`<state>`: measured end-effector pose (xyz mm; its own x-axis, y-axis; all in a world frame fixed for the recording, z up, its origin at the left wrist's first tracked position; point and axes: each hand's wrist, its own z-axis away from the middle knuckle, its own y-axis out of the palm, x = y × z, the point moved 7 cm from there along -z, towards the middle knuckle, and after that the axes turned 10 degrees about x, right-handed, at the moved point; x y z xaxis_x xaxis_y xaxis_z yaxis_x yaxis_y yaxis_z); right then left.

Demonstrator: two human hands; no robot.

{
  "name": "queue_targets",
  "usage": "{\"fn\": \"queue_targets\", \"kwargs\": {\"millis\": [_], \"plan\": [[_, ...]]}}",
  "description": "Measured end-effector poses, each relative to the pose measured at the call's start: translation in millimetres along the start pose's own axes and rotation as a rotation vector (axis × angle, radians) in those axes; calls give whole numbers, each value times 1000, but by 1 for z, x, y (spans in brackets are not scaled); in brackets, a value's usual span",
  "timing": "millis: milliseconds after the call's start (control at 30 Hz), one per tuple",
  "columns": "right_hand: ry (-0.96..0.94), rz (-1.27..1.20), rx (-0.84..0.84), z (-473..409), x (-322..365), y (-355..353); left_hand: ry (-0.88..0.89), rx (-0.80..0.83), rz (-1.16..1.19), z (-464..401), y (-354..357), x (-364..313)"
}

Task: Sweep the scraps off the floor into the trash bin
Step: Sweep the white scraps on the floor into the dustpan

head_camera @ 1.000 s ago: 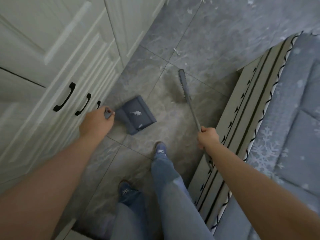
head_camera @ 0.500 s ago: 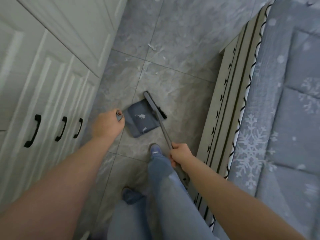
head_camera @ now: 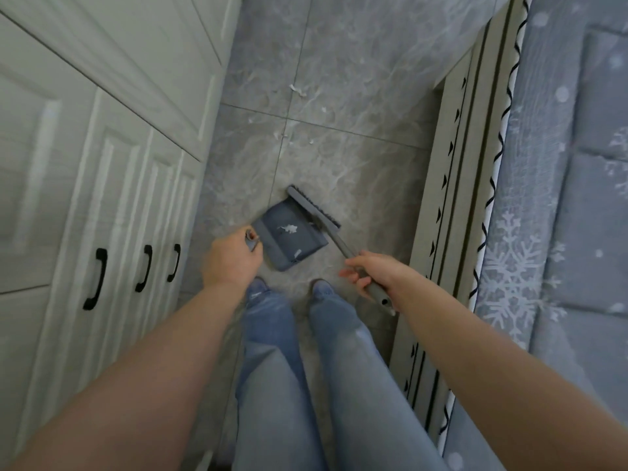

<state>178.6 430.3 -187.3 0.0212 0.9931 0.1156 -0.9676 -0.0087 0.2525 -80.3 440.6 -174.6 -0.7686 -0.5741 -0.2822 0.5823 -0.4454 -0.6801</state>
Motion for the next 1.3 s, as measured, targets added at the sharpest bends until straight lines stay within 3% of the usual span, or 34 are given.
{"fn": "queue_targets", "kwargs": {"millis": [333, 567, 700, 867, 1100, 1300], "plan": [[-24, 85, -168, -24, -10, 31, 35, 29, 37, 1, 0, 8], [-1, 366, -246, -38, -6, 49, 66, 33, 62, -3, 1, 6], [54, 664, -262, -47, -8, 62, 79, 54, 59, -3, 0, 5], [-110, 597, -372, -29, -9, 56, 60, -3, -61, -5, -31, 25], [-121, 600, -474, -40, -6, 56, 78, -14, -133, -27, -57, 53], [-18, 692, -363, -77, -46, 98, 110, 4, -137, -39, -54, 51]]}}
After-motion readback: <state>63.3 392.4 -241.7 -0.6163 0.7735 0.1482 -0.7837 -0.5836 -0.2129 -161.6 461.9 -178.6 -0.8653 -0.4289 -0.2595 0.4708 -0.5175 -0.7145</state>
